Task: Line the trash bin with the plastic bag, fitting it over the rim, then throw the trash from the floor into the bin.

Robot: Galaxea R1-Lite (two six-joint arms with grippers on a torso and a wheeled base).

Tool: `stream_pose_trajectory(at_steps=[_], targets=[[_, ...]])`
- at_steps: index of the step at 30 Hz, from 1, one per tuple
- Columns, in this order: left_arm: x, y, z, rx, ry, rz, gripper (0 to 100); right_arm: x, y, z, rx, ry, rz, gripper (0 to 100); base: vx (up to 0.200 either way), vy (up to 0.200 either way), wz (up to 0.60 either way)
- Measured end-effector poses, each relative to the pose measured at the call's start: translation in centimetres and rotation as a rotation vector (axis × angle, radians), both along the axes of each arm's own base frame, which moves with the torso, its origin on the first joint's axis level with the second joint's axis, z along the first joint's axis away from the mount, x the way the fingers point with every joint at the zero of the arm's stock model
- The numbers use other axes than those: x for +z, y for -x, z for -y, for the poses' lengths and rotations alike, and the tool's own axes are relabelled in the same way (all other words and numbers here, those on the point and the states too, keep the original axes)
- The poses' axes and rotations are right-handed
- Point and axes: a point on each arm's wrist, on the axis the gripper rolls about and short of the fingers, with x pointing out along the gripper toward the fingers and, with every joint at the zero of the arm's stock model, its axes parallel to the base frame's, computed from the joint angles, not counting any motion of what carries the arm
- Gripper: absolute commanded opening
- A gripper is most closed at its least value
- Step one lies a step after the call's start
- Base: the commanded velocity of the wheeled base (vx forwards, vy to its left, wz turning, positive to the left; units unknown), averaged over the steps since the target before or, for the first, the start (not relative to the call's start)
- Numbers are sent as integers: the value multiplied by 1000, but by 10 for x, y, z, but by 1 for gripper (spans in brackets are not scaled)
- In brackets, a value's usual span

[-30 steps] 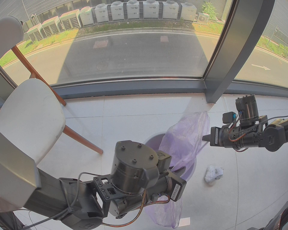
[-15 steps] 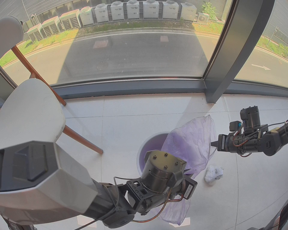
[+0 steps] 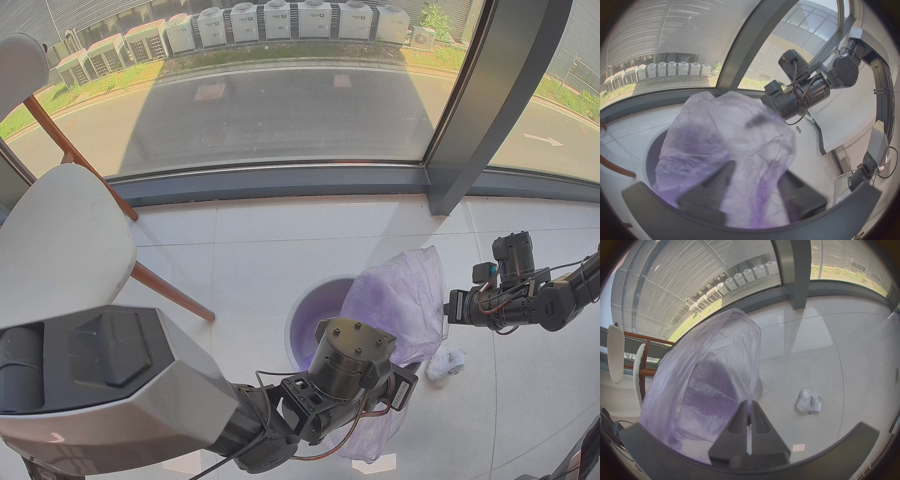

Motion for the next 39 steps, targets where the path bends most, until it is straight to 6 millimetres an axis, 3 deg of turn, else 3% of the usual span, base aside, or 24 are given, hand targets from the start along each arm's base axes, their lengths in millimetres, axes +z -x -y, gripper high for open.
stream_pose_trajectory(at_steps=[22,23,39], targets=[[2,-8,4,125,-3,35,100,-1,3,-1,6,2,-7,0,0,0,0],[2,-8,4,128,-3,36,0,-1,3,-1,5,2,-8,0,0,0,0],[1,-6,2,148,-11,40,0,-2,5,0,4,5,-12,0,0,0,0]])
